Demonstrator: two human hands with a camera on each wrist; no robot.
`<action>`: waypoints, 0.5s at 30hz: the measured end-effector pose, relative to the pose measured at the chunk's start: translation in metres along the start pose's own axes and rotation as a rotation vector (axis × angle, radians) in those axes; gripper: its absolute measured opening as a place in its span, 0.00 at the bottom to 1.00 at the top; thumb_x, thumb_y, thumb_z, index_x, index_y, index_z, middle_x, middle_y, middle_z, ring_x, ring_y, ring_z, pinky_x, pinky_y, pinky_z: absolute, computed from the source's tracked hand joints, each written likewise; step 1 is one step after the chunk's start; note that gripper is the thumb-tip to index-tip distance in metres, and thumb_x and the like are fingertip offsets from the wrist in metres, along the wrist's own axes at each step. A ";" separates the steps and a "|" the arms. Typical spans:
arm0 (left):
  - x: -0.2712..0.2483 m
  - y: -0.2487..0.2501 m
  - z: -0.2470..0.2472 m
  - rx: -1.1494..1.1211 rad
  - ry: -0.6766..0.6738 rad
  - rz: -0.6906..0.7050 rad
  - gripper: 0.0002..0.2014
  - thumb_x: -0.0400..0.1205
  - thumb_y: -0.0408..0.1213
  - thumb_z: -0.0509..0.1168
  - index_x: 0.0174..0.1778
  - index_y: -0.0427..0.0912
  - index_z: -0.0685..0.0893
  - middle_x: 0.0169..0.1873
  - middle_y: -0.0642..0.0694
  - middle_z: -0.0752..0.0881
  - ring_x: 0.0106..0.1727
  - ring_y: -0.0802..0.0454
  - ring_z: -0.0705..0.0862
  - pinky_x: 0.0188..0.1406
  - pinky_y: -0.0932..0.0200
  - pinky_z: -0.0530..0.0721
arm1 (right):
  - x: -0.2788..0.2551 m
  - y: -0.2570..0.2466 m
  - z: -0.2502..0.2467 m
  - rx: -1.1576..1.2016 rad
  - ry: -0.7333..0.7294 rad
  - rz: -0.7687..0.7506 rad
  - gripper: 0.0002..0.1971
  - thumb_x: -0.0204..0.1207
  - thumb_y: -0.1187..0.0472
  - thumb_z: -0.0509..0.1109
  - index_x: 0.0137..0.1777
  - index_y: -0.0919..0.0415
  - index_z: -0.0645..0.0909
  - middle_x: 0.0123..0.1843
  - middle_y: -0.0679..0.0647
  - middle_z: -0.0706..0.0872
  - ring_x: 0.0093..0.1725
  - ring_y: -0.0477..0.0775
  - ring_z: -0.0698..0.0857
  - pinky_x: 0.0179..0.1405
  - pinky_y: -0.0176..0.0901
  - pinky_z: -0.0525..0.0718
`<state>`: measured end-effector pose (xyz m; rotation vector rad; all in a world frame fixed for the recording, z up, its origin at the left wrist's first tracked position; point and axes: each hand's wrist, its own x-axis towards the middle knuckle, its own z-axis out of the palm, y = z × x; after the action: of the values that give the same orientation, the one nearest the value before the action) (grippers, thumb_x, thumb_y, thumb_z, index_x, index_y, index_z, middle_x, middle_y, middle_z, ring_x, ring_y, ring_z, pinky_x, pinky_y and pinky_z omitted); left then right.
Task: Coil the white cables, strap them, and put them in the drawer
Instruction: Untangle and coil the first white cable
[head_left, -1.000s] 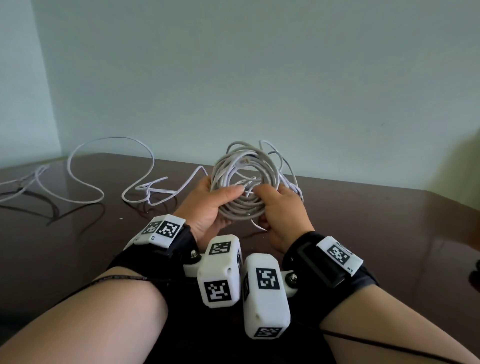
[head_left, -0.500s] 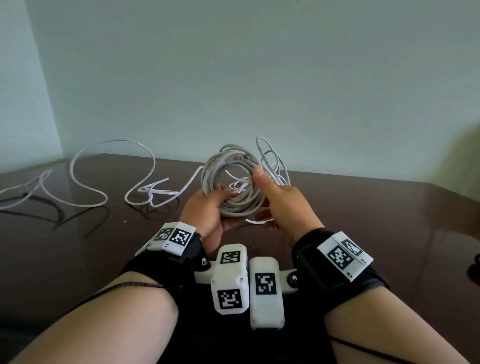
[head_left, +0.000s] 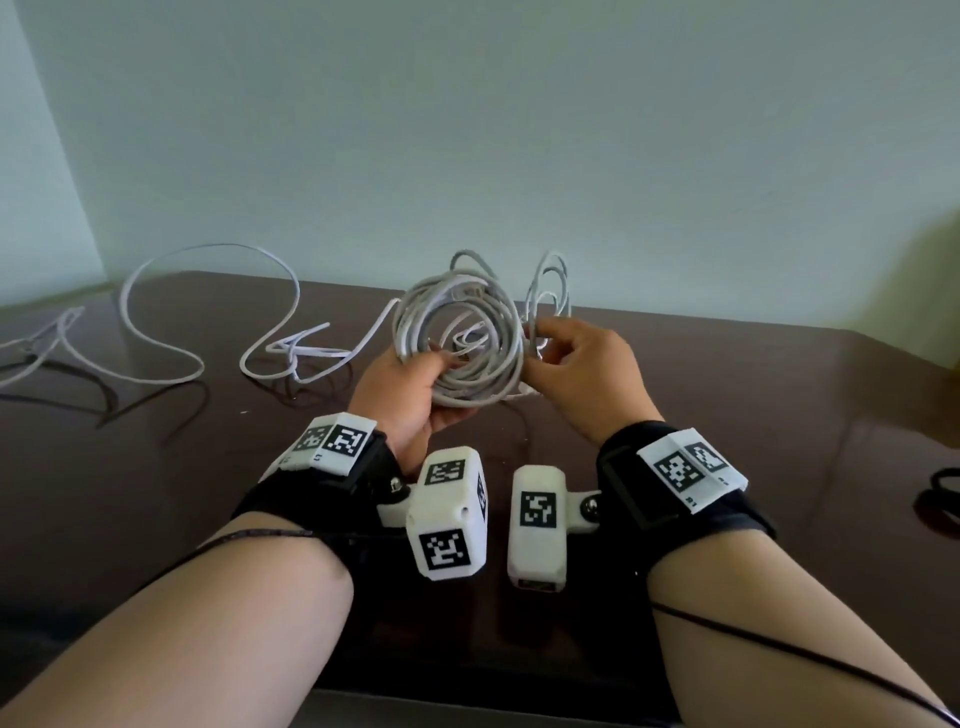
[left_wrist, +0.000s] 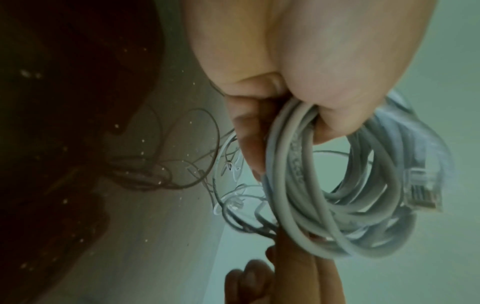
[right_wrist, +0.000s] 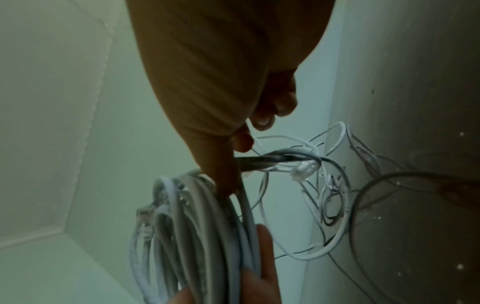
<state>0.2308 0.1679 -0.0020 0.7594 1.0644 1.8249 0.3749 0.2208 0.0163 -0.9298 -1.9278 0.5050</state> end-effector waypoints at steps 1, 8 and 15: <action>0.000 0.000 0.000 0.016 0.001 0.010 0.11 0.83 0.28 0.59 0.36 0.41 0.78 0.22 0.46 0.87 0.23 0.53 0.86 0.20 0.61 0.85 | 0.001 0.001 0.001 0.018 0.038 -0.002 0.03 0.72 0.54 0.74 0.43 0.51 0.88 0.27 0.50 0.79 0.26 0.44 0.73 0.28 0.31 0.72; 0.013 0.015 -0.019 -0.116 0.184 0.067 0.11 0.83 0.28 0.58 0.35 0.35 0.76 0.19 0.43 0.84 0.19 0.53 0.84 0.17 0.64 0.82 | 0.014 0.012 -0.033 0.427 0.598 0.383 0.13 0.75 0.58 0.58 0.37 0.66 0.77 0.30 0.60 0.75 0.28 0.57 0.72 0.27 0.44 0.71; 0.021 0.015 -0.024 -0.078 0.294 0.061 0.08 0.83 0.28 0.57 0.38 0.35 0.77 0.33 0.39 0.83 0.22 0.52 0.85 0.19 0.63 0.83 | 0.033 0.012 -0.066 0.441 0.591 0.490 0.13 0.82 0.60 0.57 0.52 0.62 0.83 0.26 0.53 0.81 0.25 0.52 0.80 0.36 0.49 0.81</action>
<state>0.1961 0.1741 0.0021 0.4908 1.1569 2.0629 0.4268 0.2524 0.0598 -1.1002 -1.0003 0.7943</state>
